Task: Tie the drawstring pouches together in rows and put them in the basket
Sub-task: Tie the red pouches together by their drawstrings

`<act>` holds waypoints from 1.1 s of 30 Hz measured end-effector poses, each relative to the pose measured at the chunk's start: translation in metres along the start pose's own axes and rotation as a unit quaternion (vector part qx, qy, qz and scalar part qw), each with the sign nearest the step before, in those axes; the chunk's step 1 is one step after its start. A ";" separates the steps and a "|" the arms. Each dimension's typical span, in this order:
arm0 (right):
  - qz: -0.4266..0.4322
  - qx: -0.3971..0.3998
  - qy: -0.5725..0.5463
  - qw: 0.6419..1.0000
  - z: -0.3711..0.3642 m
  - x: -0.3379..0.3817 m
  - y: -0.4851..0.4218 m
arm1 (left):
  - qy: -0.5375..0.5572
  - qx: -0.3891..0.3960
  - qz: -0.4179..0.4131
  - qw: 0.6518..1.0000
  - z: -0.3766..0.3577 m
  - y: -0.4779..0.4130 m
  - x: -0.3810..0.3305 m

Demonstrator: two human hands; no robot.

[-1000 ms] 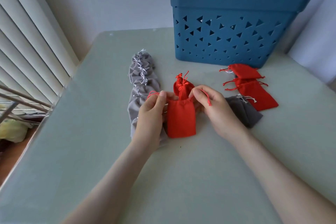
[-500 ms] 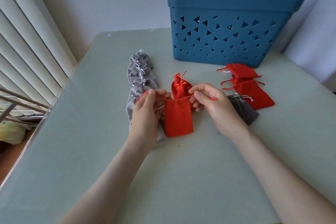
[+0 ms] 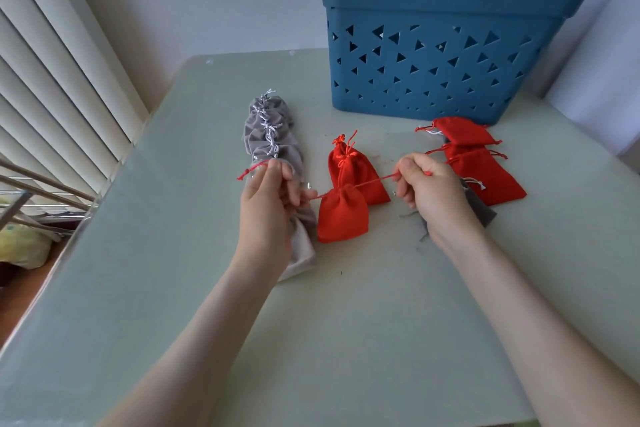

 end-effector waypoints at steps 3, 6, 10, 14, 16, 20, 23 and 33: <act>0.012 0.015 -0.012 1.000 -0.003 0.006 0.003 | -0.027 0.034 0.056 0.997 -0.005 0.001 0.005; 0.058 0.105 -0.099 0.988 -0.010 0.020 0.005 | -0.094 0.121 0.152 0.977 -0.013 0.009 0.015; 0.072 0.222 -0.186 0.954 -0.029 0.033 0.016 | -0.161 0.255 0.253 0.919 -0.028 0.032 0.034; 0.094 0.243 -0.156 0.953 -0.034 0.037 0.023 | -0.238 0.328 0.256 0.878 -0.035 0.040 0.043; 0.095 0.247 -0.155 0.952 -0.036 0.039 0.025 | -0.263 0.343 0.244 0.868 -0.037 0.042 0.044; 0.090 0.250 -0.135 0.955 -0.043 0.037 0.028 | -0.271 0.368 0.225 0.861 -0.042 0.047 0.041; 0.088 0.268 -0.131 0.951 -0.048 0.037 0.031 | -0.259 0.395 0.217 0.854 -0.044 0.049 0.039; 0.080 0.283 -0.141 0.945 -0.051 0.036 0.033 | -0.247 0.362 0.177 0.881 -0.045 0.044 0.037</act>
Point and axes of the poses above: each hand's wrist, its own y-axis away from the middle knuckle, its own z-axis out of the back of the hand, x = y × z, the point moved 7 cm from there along -y, towards the middle knuckle, and after that the axes turned 5 degrees about z, right-handed, at the moved point
